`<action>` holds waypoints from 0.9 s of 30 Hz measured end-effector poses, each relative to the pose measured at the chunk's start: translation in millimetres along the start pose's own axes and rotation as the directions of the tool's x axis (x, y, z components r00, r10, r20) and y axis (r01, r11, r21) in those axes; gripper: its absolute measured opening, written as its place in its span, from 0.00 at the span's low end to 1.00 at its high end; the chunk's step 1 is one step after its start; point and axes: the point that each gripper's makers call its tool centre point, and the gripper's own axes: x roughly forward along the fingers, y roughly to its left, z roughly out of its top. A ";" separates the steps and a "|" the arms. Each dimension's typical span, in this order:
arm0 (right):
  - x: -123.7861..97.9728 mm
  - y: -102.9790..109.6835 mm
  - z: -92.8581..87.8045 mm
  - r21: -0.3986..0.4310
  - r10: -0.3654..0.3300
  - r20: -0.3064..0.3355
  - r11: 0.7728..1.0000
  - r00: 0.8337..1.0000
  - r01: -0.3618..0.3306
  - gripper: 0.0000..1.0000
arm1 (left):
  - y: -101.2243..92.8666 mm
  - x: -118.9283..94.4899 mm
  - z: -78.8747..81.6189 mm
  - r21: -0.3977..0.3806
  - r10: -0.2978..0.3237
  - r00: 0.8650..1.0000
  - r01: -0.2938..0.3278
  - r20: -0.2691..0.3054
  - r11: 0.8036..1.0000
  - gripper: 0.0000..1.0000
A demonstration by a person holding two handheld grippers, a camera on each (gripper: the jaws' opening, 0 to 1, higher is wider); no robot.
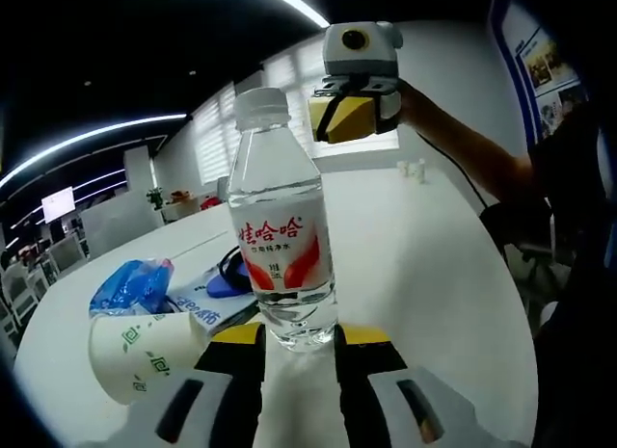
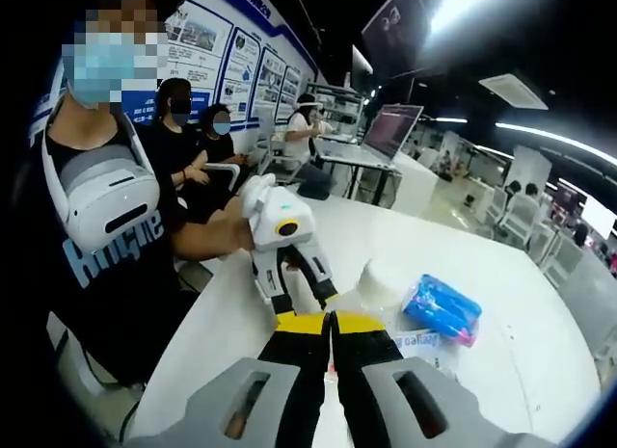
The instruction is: Arrange the tabletop items into an orderly group along one side of the table until the central work area is clear of visible clutter.
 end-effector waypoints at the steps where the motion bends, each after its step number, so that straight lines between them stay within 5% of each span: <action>1: -0.1 0.1 0.2 -0.001 -0.001 0.000 1.000 1.000 0.001 0.00 | 0.0 -0.1 0.2 0.000 0.001 1.000 -0.001 0.001 1.000 0.27; 27: -4.9 4.8 5.5 0.027 -0.027 0.033 0.999 0.999 0.026 0.00 | 0.5 -2.9 -2.3 -0.003 0.002 1.000 -0.002 -0.003 1.000 0.26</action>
